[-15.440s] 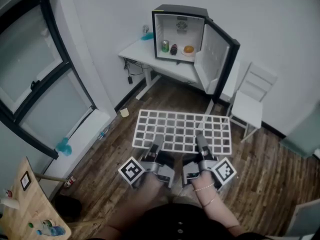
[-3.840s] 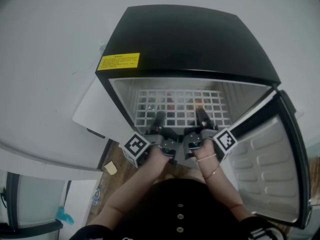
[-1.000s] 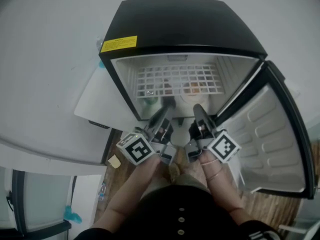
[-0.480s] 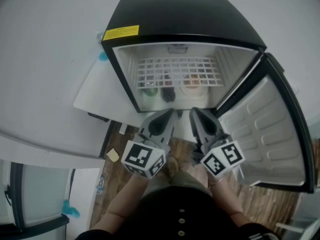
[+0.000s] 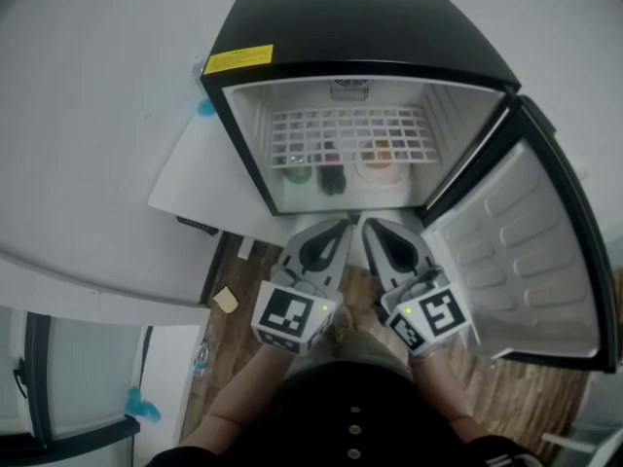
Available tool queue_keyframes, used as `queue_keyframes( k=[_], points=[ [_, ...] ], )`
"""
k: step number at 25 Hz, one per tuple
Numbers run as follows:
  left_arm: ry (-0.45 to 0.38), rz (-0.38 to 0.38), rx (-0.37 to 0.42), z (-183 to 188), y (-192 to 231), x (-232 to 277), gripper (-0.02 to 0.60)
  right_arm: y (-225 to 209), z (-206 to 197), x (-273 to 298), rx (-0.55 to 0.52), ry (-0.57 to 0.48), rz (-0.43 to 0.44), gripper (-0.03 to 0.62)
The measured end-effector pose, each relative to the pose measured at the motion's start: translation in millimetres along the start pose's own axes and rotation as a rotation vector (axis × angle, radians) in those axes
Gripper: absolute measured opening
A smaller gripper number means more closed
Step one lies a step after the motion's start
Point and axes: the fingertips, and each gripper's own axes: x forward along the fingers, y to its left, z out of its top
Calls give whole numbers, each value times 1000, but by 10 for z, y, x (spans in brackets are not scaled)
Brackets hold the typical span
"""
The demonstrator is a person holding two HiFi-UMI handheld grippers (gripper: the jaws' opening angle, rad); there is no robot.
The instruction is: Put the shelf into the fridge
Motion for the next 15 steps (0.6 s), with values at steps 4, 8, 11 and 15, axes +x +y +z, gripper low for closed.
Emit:
queue_keyframes(
  k=[4,8,11,15],
  points=[
    [16,-10,0,-32,-26,-9,8,21,-20,-10,8,10,-4,9],
    [30,-42,-10,-90,-66,10,8,40,-14,-28,-8,20,-3,9],
    [37,-68,-13,-142,-98,23,8,50,-35,-39,26,19,15,9],
    [40,-80,-11,-162,-99,27,8,25,-90,-38,18,40,1,9]
  ],
)
